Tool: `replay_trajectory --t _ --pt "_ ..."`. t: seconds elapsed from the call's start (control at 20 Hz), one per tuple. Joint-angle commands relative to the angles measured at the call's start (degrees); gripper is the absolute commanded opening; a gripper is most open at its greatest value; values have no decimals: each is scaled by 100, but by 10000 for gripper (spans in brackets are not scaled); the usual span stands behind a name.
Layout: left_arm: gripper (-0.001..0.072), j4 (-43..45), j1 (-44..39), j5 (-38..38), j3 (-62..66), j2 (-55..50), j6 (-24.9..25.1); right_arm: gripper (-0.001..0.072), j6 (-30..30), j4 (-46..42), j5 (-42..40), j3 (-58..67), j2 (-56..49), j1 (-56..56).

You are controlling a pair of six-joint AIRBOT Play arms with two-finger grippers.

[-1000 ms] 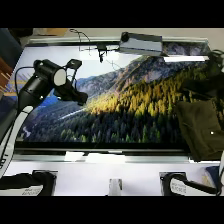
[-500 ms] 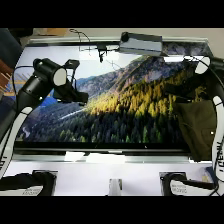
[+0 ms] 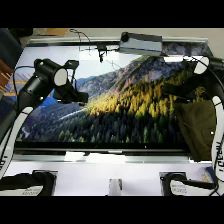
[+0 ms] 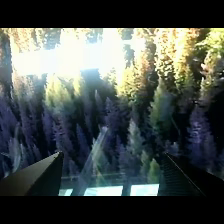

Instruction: Fold the shirts.

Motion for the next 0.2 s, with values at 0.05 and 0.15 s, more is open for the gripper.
replay_trajectory --t 0.05,0.15 --pt "629 2 2 -2 4 -4 -7 664 7 0 4 4 -4 4" --pt "629 2 2 -2 4 -4 -7 664 7 0 4 4 -4 4"
